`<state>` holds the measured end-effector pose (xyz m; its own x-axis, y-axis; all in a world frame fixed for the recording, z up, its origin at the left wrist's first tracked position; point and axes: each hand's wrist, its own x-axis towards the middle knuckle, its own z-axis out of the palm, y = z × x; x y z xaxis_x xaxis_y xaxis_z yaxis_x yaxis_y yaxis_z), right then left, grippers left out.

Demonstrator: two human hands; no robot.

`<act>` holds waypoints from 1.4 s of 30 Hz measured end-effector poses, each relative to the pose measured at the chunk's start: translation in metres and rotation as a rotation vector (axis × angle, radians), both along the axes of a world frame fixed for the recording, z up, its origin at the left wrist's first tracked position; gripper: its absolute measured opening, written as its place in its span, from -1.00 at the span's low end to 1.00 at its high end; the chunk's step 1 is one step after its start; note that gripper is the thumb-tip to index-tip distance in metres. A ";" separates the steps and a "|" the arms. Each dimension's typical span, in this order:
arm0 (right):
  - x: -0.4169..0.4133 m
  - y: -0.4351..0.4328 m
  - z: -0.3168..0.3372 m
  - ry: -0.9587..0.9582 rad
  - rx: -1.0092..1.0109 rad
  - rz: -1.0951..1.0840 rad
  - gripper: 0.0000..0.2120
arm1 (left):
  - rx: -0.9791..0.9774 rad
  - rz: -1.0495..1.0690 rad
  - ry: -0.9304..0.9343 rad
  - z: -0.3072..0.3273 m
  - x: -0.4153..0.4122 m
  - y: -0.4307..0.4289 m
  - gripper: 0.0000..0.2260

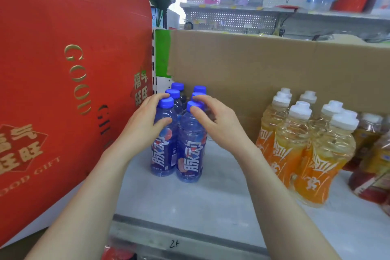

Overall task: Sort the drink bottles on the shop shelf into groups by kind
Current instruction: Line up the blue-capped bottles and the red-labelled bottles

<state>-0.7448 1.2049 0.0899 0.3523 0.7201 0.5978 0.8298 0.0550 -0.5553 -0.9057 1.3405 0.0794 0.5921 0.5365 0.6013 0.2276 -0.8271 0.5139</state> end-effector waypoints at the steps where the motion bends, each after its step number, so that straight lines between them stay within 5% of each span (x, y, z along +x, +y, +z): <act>1: -0.005 0.000 -0.007 -0.061 -0.025 -0.013 -0.64 | -0.006 -0.007 -0.009 0.000 0.001 0.000 -0.50; 9: -0.022 -0.004 -0.010 -0.134 -0.129 -0.110 -0.50 | 0.030 0.065 -0.026 -0.002 -0.004 -0.004 -0.54; 13: -0.012 -0.062 -0.010 -0.213 0.081 -0.239 -0.50 | 0.185 0.165 -0.198 0.001 0.002 -0.032 -0.67; 17: 0.025 -0.145 -0.009 -0.289 0.410 -0.630 -0.59 | 0.228 -0.034 -0.348 0.008 0.032 -0.087 -0.74; 20: 0.067 -0.197 0.000 -0.174 0.354 -0.806 -0.55 | 0.137 -0.248 -0.262 0.008 0.074 -0.123 -0.70; 24: 0.103 -0.216 -0.006 0.010 0.039 -0.649 -0.38 | 0.070 -0.318 -0.071 0.000 0.138 -0.166 -0.55; 32: 0.140 -0.230 -0.008 -0.022 0.012 -0.397 -0.44 | -0.096 -0.031 -0.023 -0.007 0.213 -0.208 -0.47; 42: 0.145 -0.258 0.008 0.004 -0.071 -0.181 -0.58 | -0.216 -0.252 0.022 0.000 0.175 -0.219 -0.55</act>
